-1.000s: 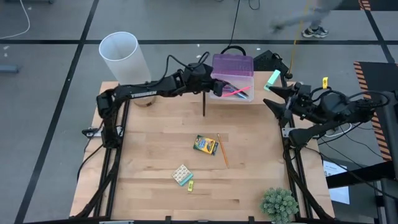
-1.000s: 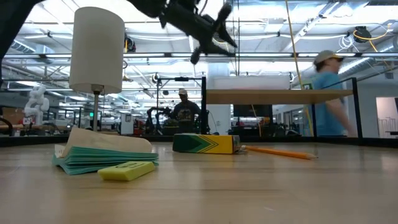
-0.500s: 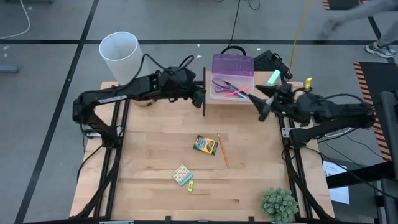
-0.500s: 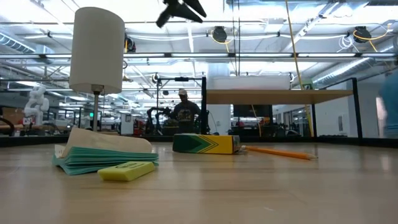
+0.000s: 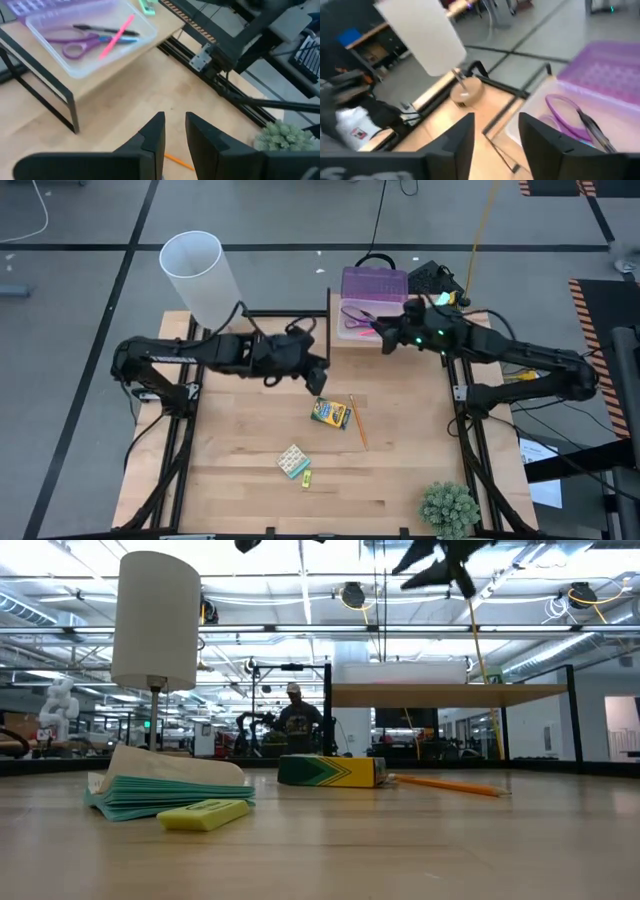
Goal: Pick & place school supplies into a supply box
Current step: Adjust the purple supply box on the shelf
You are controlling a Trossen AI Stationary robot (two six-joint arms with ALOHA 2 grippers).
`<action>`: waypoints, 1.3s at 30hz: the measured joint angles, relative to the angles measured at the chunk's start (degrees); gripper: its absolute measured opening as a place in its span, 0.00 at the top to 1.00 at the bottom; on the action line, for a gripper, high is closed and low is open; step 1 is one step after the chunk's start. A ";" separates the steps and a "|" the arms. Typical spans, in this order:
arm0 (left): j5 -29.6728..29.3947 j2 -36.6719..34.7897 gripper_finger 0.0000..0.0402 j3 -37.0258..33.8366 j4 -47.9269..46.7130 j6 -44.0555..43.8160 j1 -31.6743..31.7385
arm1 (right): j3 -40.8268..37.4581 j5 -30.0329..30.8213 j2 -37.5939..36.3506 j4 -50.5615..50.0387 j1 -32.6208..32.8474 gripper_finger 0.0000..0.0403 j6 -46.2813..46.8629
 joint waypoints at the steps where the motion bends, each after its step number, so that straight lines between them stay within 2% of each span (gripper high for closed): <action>1: -0.42 0.00 0.81 0.00 -0.26 -0.62 -0.79 | 0.00 -1.28 0.73 -0.32 -1.31 0.67 0.44; 12: -1.47 0.22 0.81 0.00 -5.01 -4.06 -4.75 | 0.00 -12.20 7.50 -4.24 -11.60 0.86 1.23; 23: -2.62 0.22 0.81 0.00 -5.22 -3.86 -4.83 | 0.00 -21.60 12.62 -6.27 -15.09 0.99 -0.17; 39: -2.67 0.22 0.81 0.00 -5.20 -3.23 -4.83 | 0.00 -22.77 14.11 -8.21 -15.09 1.00 -0.09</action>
